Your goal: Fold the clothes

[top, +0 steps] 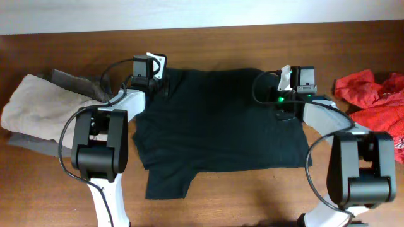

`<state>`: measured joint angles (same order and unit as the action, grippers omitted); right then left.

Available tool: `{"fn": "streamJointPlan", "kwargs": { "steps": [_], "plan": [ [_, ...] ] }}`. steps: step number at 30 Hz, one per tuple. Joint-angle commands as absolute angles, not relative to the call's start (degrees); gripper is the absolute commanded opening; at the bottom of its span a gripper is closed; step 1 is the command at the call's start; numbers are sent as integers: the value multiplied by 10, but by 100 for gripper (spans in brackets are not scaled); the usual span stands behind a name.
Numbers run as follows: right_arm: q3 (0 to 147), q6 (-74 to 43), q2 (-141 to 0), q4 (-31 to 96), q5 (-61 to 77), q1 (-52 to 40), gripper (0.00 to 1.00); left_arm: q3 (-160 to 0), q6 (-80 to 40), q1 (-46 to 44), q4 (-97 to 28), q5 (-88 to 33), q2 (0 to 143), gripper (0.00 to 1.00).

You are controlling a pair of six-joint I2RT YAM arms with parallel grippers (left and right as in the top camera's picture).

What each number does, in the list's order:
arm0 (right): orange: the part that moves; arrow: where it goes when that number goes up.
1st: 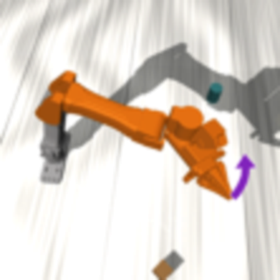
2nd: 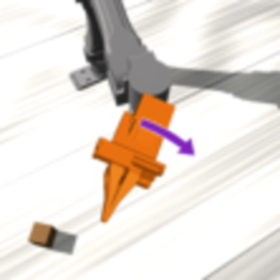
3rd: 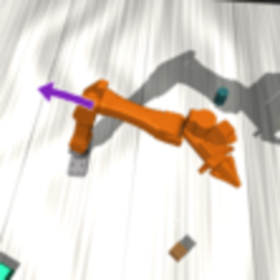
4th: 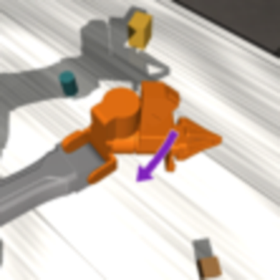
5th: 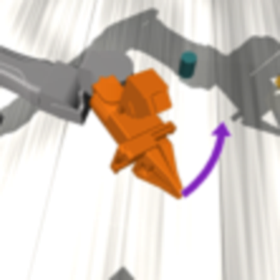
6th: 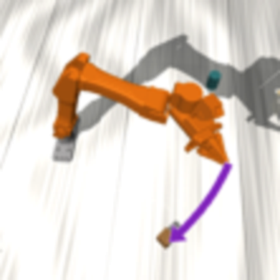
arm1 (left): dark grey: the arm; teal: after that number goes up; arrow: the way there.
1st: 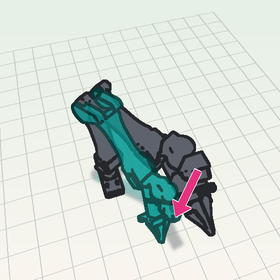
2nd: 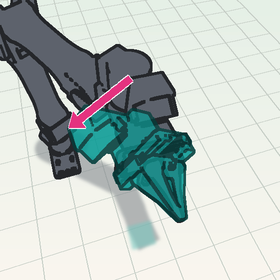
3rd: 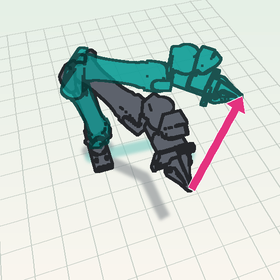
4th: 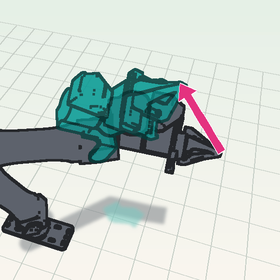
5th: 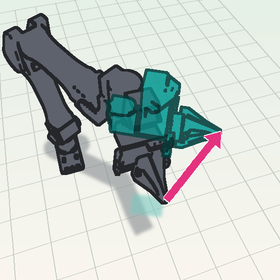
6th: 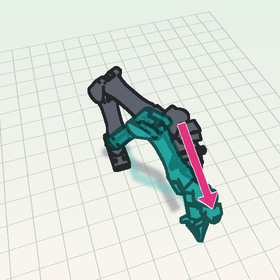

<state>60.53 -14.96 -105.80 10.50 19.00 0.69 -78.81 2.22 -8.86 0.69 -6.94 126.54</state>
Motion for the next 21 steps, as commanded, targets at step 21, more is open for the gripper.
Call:
{"fn": "streamJointPlan", "kwargs": {
  "steps": [21],
  "plan": [
    [607,-204,-1154,166,-94,8,4,-796,17,-46,-63,108,1305,2]
  ]
}}
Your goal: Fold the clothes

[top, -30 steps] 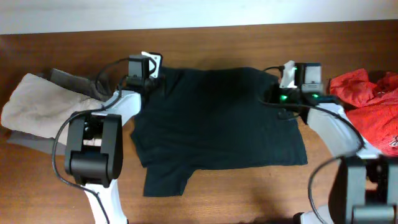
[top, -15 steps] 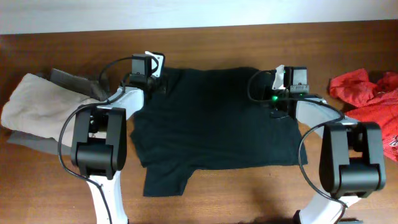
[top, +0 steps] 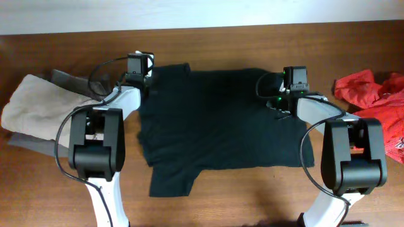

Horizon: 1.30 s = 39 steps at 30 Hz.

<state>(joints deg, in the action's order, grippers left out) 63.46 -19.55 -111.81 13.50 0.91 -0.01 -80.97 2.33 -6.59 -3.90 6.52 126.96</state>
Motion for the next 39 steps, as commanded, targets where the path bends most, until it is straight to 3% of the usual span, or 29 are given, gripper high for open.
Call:
{"fn": "streamJointPlan", "kwargs": {
  "steps": [1,5,8,11,14,19,20,31,39],
  "plan": [
    [607,-204,-1152,168,-86,8,4,-798,18,-46,-63,108,1305,2],
    [608,-184,-1130,172,-28,8,4,-824,18,-46,-80,108,1305,3],
    [610,-167,-1087,172,19,8,6,-871,18,-46,-128,107,1305,10],
    [611,-163,-1029,171,39,8,14,-926,18,-46,-188,97,1305,19],
    [611,-163,-962,160,44,8,25,-980,18,-48,-245,71,1305,20],
    [611,-163,-914,120,46,8,23,-1009,18,-59,-293,-21,1305,19],
    [611,-163,-921,105,45,8,19,-1009,17,-67,-310,-33,1305,14],
    [611,-170,-1089,-45,85,28,15,-976,18,-126,-400,-21,1307,9],
    [639,-170,-1119,-32,187,102,16,-901,18,-127,-396,-19,1308,9]
  ]
}}
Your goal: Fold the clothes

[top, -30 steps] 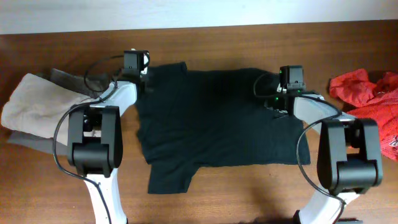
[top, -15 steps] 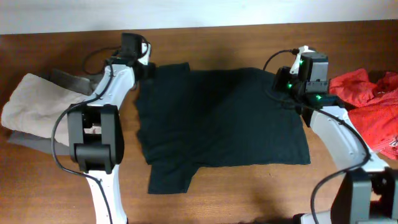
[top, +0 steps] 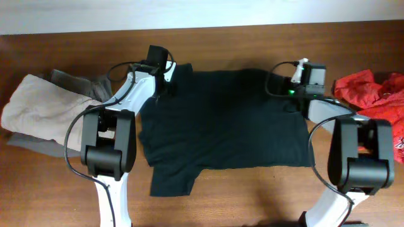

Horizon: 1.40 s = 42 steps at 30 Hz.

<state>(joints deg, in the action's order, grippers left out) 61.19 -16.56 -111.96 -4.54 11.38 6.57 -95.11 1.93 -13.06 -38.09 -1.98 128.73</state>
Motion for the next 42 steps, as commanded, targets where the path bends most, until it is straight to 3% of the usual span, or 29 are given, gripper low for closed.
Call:
{"fn": "streamJointPlan", "kwargs": {
  "steps": [1,10,20,27,39,42],
  "plan": [
    [652,-173,-1120,-11,209,113,19,-898,18,-127,-396,-19,1308,9],
    [736,-187,-1122,117,257,150,29,-889,18,-130,-395,-19,1308,9],
    [740,-207,-1172,76,303,150,33,-889,18,-132,-379,-19,1308,9],
    [740,-217,-1212,42,305,142,47,-908,50,-140,-378,-11,1303,18],
    [740,-220,-1242,3,289,118,46,-980,48,-146,-463,-8,1191,22],
    [740,-220,-1242,6,280,116,30,-980,48,-146,-489,-7,1185,22]
  ]
}}
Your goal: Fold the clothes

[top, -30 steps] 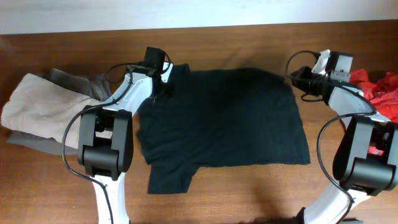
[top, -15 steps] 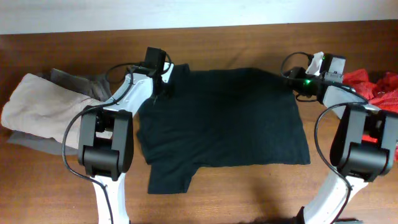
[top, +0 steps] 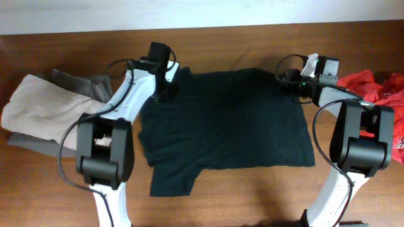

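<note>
A black T-shirt (top: 224, 123) lies spread flat in the middle of the table, one short sleeve sticking out at the near left. My left gripper (top: 168, 85) rests on the shirt's far left shoulder; its jaws are hidden under the wrist. My right gripper (top: 290, 79) reaches in from the right to the shirt's far right corner, and the cloth there is drawn out toward it.
A beige and grey pile of clothes (top: 44, 107) lies at the left edge. Red clothes (top: 372, 94) lie at the right edge, close behind the right arm. The wooden table (top: 252, 195) shows bare along the front, and a white wall strip runs along the back.
My right gripper has moved to the right and slightly back, and the shirt's right edge has followed it a little. The left gripper sits slightly farther back; the left shoulder looks unchanged.
Both grippers first sat on the shirt's far corners, its far edge bunched inward. Then the left gripper stood farther left with the far left sleeve spread out. Later both were at the far corners again, and now the shirt lies wider and flatter.
</note>
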`<state>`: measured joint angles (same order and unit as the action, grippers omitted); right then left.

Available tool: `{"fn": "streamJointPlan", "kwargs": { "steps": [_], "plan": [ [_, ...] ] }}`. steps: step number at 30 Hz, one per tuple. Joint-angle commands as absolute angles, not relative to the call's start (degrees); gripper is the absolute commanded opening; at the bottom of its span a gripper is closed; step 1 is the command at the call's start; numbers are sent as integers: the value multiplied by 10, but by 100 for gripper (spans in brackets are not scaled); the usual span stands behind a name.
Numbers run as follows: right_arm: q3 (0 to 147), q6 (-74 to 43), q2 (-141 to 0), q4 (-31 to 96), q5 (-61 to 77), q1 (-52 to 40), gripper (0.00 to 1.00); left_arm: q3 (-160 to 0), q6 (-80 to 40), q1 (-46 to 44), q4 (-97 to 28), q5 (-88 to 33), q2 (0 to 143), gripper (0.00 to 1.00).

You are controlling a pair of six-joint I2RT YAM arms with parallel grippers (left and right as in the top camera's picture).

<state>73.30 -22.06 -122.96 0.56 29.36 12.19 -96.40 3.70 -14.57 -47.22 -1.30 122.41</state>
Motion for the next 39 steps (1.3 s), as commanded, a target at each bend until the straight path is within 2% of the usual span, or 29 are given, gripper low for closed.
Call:
{"fn": "streamJointPlan", "kwargs": {
  "steps": [1,4,5,6,13,26,27,29,30,32,34,36,39],
  "plan": [
    [740,-220,-1242,4,279,116,26,-980,48,-147,-502,-7,1185,22],
    [740,-219,-1242,-11,275,118,17,-964,48,-152,-511,-6,1185,22],
    [741,-219,-1241,-21,284,120,7,-957,48,-154,-510,-6,1185,22],
    [745,-220,-1241,-23,296,121,4,-952,48,-154,-508,-6,1185,22],
    [790,-220,-1230,-24,360,133,4,-898,48,-154,-471,11,1185,22],
    [805,-218,-1229,-11,277,159,4,-822,48,-155,-422,11,1185,22],
    [805,-217,-1229,-12,278,159,6,-822,48,-155,-421,11,1185,22],
    [806,-216,-1229,-13,280,159,34,-822,48,-155,-418,11,1185,22],
    [806,-213,-1228,-13,288,159,44,-822,48,-155,-417,11,1185,22],
    [807,-213,-1228,-13,316,159,61,-822,48,-155,-411,13,1185,22],
    [807,-213,-1225,-11,357,163,74,-822,48,-154,-405,14,1185,24],
    [807,-213,-1220,-2,398,166,74,-822,48,-154,-402,22,1185,26],
    [807,-209,-1205,30,436,169,67,-826,48,-154,-401,51,1184,26]
  ]
}}
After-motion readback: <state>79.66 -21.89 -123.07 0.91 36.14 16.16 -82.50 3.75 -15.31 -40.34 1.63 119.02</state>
